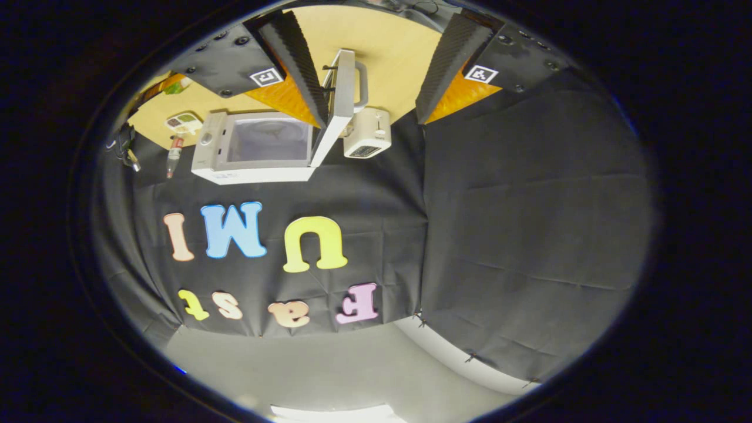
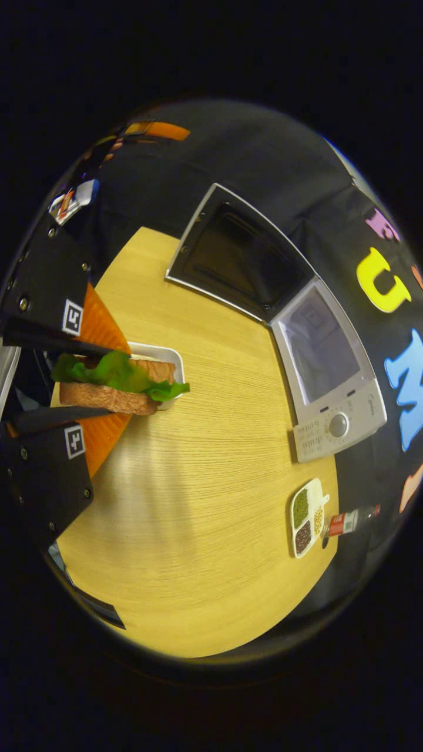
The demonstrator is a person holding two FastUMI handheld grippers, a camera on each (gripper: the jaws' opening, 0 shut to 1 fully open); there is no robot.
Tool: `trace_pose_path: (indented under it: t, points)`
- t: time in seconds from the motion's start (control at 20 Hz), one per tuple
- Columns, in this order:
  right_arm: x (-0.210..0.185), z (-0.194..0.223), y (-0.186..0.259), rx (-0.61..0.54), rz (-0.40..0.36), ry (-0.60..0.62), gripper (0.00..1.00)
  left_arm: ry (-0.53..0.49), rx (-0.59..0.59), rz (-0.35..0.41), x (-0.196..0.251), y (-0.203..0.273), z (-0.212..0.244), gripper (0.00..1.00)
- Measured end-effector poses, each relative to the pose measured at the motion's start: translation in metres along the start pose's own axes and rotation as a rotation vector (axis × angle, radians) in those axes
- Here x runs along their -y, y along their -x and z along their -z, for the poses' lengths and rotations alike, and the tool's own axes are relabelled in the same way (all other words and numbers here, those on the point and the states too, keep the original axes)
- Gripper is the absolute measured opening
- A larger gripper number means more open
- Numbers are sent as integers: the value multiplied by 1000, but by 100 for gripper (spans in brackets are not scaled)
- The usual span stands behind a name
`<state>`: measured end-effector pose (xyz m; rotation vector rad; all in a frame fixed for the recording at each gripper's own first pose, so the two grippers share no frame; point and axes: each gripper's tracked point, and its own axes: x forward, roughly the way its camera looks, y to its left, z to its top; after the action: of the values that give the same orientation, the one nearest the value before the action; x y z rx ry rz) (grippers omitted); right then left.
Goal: Open the microwave oven with the left hand, put the food in, and close the microwave oven.
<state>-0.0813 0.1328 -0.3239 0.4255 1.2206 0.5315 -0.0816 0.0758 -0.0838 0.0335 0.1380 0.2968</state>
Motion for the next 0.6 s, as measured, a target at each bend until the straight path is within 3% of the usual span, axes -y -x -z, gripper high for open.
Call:
trace_pose_path:
  t: [0.05, 0.15, 0.6]
  points:
    - [-1, -3, 2, 24, -7, -4, 41, -1, 4, -8, 0, 2, 0, 98]
    - [-2, -10, 8, 44, -5, 35, 29, 0, 7, -7, 3, 2, -3, 98]
    - [-44, -82, 20, 213, -25, 40, 28, -3, 52, 32, 2, -35, -20, 96]
